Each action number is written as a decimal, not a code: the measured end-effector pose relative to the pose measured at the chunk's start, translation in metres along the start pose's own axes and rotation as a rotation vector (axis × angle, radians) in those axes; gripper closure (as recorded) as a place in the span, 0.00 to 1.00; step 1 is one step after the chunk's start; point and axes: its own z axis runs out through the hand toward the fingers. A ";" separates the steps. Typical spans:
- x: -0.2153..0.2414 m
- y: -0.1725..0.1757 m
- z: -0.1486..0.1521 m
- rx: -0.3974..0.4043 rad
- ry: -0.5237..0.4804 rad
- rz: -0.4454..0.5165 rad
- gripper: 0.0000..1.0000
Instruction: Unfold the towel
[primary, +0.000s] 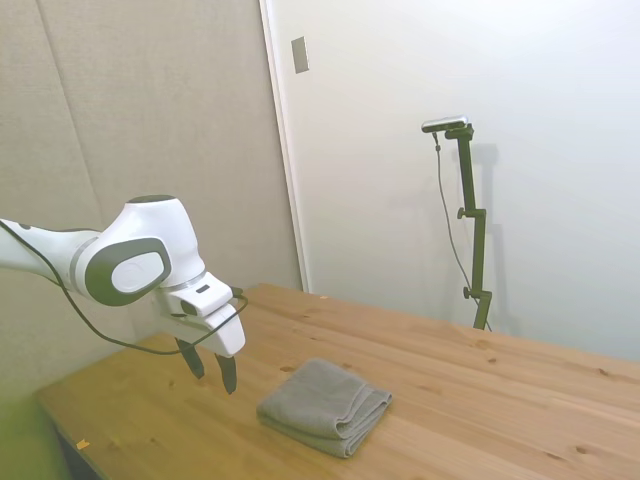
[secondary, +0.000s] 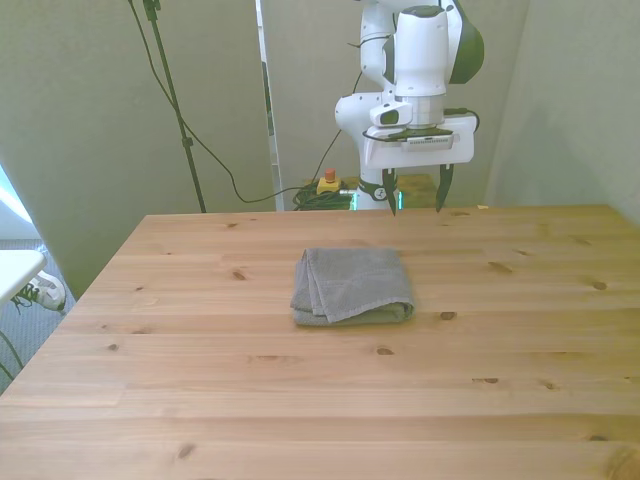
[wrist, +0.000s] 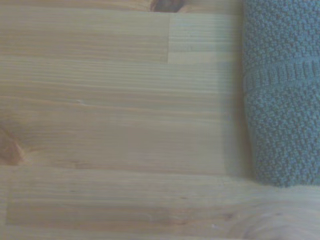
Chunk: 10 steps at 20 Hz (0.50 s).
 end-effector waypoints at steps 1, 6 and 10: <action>0.000 0.000 0.000 0.000 -0.002 0.003 0.00; 0.040 0.020 0.007 0.013 -0.003 0.121 0.00; 0.119 0.064 0.010 0.026 0.001 0.247 0.00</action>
